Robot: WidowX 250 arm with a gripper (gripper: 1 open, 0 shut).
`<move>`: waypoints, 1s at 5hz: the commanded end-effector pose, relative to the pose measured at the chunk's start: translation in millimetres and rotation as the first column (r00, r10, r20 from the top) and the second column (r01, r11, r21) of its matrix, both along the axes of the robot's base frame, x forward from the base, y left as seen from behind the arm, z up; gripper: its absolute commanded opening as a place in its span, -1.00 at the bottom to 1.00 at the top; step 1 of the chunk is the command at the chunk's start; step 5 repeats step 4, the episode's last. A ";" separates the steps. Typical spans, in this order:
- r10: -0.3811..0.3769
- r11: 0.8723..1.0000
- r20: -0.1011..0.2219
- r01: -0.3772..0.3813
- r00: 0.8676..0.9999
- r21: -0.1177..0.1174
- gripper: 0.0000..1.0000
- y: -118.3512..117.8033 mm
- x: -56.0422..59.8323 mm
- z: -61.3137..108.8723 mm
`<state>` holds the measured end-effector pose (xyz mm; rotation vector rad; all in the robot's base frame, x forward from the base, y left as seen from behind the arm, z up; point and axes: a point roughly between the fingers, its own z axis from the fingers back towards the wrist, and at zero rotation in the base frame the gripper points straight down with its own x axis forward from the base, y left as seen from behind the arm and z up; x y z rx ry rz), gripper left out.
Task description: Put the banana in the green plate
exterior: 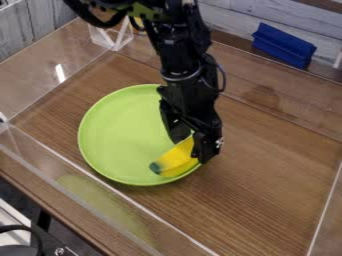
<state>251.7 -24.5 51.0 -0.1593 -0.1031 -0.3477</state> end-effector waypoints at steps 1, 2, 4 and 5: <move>-0.018 1.000 0.012 0.018 1.000 -0.002 1.00 -3.2 2.0 -0.8; -0.030 1.000 0.003 0.030 1.000 -0.004 -1.00 -4.7 1.6 -6.1; -0.009 1.000 -0.007 0.009 1.000 -0.008 -1.00 -5.5 1.0 -4.4; -0.009 1.000 -0.007 0.009 1.000 -0.008 -1.00 -5.5 1.0 -4.4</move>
